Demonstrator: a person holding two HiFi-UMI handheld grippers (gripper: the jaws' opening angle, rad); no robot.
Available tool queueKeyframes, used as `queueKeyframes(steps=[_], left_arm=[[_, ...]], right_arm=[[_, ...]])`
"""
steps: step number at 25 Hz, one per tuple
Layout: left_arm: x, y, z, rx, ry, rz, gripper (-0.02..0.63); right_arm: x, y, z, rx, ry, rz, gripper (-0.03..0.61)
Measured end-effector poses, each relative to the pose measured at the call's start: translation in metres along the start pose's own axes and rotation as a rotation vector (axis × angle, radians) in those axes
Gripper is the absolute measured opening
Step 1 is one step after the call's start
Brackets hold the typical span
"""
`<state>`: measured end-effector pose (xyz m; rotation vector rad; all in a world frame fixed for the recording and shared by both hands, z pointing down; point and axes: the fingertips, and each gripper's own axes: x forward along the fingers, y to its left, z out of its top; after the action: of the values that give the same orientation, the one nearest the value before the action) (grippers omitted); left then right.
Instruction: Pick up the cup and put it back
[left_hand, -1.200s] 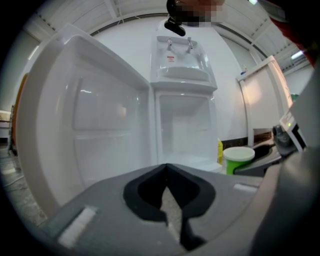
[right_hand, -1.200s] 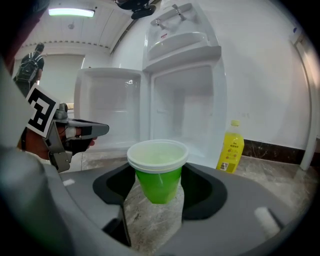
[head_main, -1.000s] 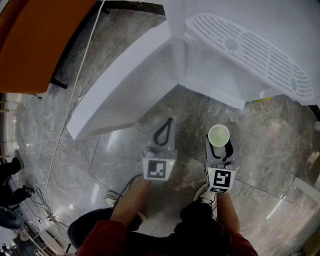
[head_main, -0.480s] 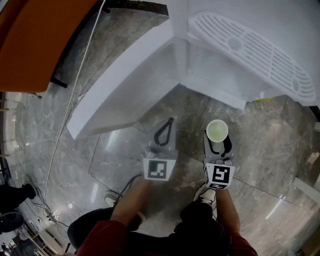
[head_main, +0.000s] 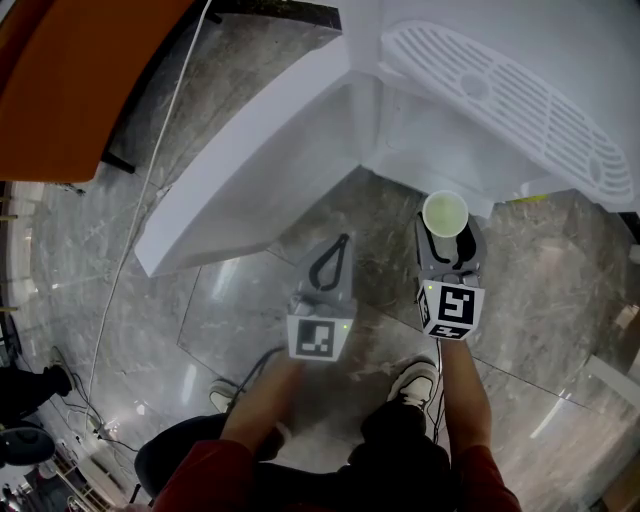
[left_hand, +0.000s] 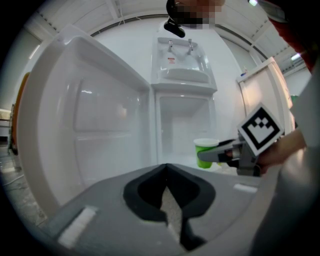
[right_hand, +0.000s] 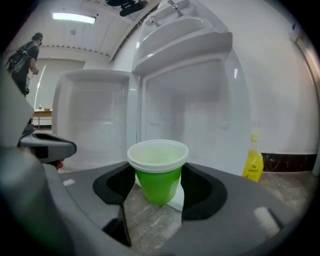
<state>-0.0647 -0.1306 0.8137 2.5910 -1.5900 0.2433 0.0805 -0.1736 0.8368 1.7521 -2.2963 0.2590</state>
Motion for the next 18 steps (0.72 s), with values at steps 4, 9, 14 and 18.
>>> queueKeyframes(steps=[4,9,14,18], left_arm=[[-0.001,0.000,-0.001,-0.018,0.007,0.005,0.000],[-0.001,0.001,-0.001,-0.003,0.008,0.001,0.000],[-0.003,0.002,-0.006,-0.018,0.021,0.009,0.000],[-0.001,0.001,-0.008,-0.016,0.019,0.010,0.000]], right_arm=[[0.029,-0.012,0.018,-0.028,-0.027,-0.006,0.285],[0.066,-0.022,0.032,-0.035,-0.040,-0.007,0.285],[0.098,-0.031,0.033,0.059,-0.022,-0.002,0.285],[0.121,-0.037,0.027,0.077,0.002,-0.005,0.285]])
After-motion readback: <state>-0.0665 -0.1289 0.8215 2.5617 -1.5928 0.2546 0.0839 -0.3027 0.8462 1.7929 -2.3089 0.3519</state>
